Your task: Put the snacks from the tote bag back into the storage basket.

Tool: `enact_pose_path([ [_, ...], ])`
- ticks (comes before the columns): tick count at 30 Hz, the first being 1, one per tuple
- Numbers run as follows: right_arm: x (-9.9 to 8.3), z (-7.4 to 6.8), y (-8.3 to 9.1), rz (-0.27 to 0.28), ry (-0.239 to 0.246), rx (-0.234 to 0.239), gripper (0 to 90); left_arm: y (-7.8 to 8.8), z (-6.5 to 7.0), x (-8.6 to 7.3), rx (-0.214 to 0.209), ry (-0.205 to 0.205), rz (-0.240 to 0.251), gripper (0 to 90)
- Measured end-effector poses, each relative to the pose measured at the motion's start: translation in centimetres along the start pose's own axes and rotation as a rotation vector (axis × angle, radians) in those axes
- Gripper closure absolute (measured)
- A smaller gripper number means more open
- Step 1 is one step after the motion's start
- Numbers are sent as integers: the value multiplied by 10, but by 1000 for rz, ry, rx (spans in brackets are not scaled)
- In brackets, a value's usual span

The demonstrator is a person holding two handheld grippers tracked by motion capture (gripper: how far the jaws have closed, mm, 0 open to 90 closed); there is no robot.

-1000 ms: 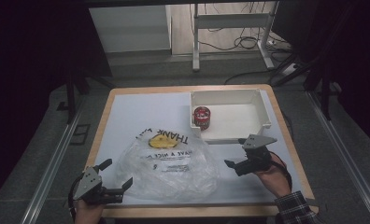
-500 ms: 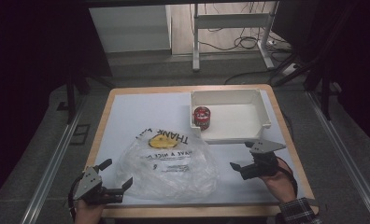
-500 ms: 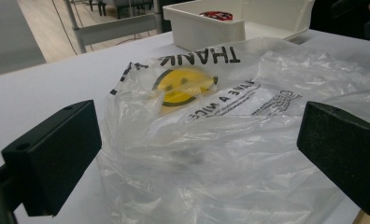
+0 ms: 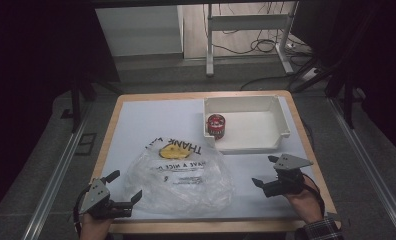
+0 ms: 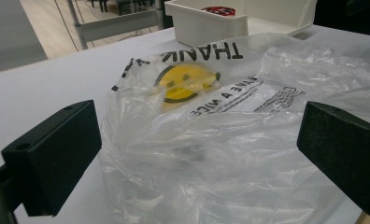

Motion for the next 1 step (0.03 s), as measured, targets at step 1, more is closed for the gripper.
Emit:
enact_pose_path([
  [1,0,0,0,-1,-1,-1,41,0,0,0,0,1,0,0],
])
Point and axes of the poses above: each handheld gripper's, and its own axes: y roughly backward along the jaws, x roughly out of its top, z roughly to its right, the point moved 3 cm from there along -y, roughly forward along the jaws, and after that the axes turned 1 degree about -z, right-handed, at the moved point
